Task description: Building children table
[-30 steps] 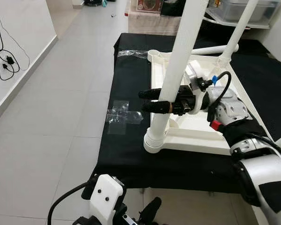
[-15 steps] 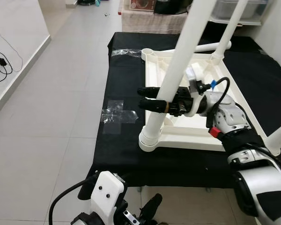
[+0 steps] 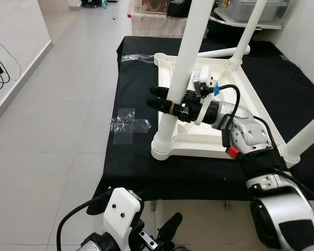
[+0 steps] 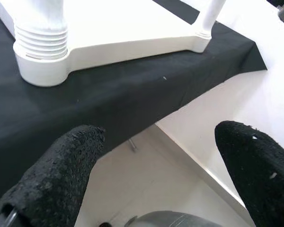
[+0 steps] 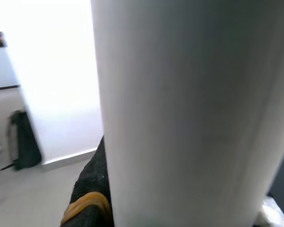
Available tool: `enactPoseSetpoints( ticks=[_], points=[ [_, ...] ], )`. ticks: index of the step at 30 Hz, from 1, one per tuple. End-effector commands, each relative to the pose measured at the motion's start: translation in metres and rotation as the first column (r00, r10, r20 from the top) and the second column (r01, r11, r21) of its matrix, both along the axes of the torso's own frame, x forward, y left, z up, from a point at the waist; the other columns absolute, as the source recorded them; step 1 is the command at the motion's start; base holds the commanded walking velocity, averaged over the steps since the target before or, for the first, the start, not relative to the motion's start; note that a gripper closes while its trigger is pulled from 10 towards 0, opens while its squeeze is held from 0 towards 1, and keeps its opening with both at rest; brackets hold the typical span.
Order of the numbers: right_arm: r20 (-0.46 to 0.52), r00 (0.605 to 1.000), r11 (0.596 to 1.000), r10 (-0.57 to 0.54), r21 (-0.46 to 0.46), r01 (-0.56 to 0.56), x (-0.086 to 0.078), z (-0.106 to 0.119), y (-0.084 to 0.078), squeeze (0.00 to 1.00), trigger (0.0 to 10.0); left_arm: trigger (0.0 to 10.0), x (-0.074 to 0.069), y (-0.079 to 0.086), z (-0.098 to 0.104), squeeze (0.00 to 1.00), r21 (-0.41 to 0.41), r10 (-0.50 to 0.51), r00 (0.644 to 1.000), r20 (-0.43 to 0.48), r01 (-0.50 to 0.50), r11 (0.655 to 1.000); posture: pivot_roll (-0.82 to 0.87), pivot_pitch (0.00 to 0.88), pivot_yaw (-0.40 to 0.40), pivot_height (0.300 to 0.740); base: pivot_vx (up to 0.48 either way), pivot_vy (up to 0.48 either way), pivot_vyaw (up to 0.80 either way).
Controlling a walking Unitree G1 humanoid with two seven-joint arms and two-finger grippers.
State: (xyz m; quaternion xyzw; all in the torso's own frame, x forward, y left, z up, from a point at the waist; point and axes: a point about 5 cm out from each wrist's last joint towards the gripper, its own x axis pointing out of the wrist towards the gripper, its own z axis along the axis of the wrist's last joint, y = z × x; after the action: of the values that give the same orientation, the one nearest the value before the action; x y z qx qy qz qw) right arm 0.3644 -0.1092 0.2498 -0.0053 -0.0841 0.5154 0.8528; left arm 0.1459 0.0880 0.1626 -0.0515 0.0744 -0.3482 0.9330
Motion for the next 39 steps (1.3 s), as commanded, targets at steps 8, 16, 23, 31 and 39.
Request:
enactPoseSetpoints(
  ticks=[8, 16, 23, 31, 39],
  points=[
    [-0.154, 0.969, 0.981, -0.193, -0.032, 0.191, -0.003, -0.024, 0.008, 0.00, 10.0, 10.0, 0.003, 0.001, -0.004, 0.00, -0.005, 0.021, 1.000, -0.018, -0.021, 1.000, 0.14, 0.213, -0.101, 0.740, 0.000, 0.000, 0.00],
    [-0.212, 0.870, 0.888, -0.446, 0.016, 0.459, 0.010, -0.016, 0.014, 0.00, 10.0, 10.0, 0.008, 0.002, -0.002, 0.00, -0.011, 0.037, 0.999, -0.007, -0.037, 0.999, 0.14, 0.210, -0.104, 0.740, 0.000, 0.000, 0.00],
    [-0.197, 0.725, 0.746, -0.660, -0.055, 0.664, 0.016, -0.022, 0.008, 0.00, 10.0, 10.0, 0.013, 0.009, -0.001, 0.00, -0.009, 0.077, 0.997, 0.008, -0.077, 0.997, 0.14, 0.204, -0.105, 0.740, 0.000, 0.000, 0.00],
    [-0.151, 0.568, 0.583, -0.809, -0.094, 0.807, 0.016, -0.025, 0.011, 0.00, 10.0, 10.0, 0.020, 0.015, -0.001, 0.00, 0.009, 0.106, 0.994, 0.031, -0.106, 0.994, 0.13, 0.191, -0.104, 0.740, 0.000, 0.000, 0.00],
    [-0.196, 0.379, 0.402, -0.904, -0.091, 0.911, 0.018, -0.026, 0.014, 0.00, 10.0, 10.0, 0.020, 0.017, -0.002, 0.00, 0.021, 0.114, 0.993, 0.040, -0.115, 0.993, 0.14, 0.164, -0.107, 0.740, 0.000, 0.000, 0.00]
  ],
)
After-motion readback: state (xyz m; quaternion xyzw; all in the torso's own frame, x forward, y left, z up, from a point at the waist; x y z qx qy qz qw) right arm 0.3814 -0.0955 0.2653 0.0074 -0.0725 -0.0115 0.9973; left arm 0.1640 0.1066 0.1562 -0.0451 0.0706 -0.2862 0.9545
